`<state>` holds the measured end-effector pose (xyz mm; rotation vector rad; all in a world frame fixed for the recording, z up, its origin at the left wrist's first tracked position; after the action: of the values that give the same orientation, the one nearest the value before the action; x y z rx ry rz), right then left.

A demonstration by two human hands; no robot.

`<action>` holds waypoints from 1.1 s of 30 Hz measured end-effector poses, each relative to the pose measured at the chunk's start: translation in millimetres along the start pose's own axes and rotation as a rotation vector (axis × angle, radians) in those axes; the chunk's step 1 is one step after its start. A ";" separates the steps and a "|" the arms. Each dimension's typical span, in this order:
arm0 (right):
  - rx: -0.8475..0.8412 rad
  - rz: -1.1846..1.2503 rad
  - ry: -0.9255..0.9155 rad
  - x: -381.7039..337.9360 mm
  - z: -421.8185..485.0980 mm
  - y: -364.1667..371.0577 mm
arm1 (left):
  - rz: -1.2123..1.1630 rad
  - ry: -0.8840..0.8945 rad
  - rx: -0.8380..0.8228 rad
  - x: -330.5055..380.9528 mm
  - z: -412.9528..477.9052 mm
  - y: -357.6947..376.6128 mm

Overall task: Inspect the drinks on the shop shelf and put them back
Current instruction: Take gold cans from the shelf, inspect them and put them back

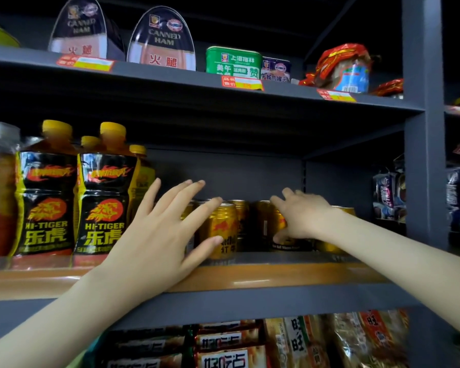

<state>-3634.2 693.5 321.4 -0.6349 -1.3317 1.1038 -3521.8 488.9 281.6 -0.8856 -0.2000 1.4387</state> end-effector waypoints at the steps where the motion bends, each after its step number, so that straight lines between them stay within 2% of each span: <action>1: -0.013 0.006 0.007 2.7 -0.1 1.7 | -0.005 -0.006 -0.004 0.0 0.2 0.0; 5: 0.005 0.032 -0.012 10.4 -1.6 1.8 | -0.012 -0.035 -0.016 0.3 2.6 -1.3; 9: 0.186 0.192 -0.165 -8.6 3.5 -11.7 | -0.008 -0.050 -0.018 1.3 2.3 -3.5; 11: 0.225 0.271 -0.224 -27.2 16.9 -14.2 | 0.003 -0.044 -0.025 2.1 1.4 -4.7; 20: 0.058 0.365 -0.235 -69.9 88.9 8.4 | 0.073 0.019 -0.038 4.3 0.3 0.0; 30: 0.017 0.228 -0.186 -70.2 82.6 18.7 | 0.063 0.025 -0.043 4.9 -0.9 2.1; 33: 0.030 0.101 -0.167 -70.1 70.2 16.5 | 0.066 0.020 -0.042 5.2 -0.3 1.0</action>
<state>-3697.5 622.1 289.6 -0.6034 -1.4351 1.2793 -3521.4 493.4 278.8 -0.9484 -0.1882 1.4906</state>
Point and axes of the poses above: each hand's wrist, its own z-axis towards the middle knuckle, its own y-axis out of the palm, x = y × z, the point moved 5 cm from there along z, towards the middle knuckle, and after that the axes turned 14 degrees about -x, right-handed, at the moved point
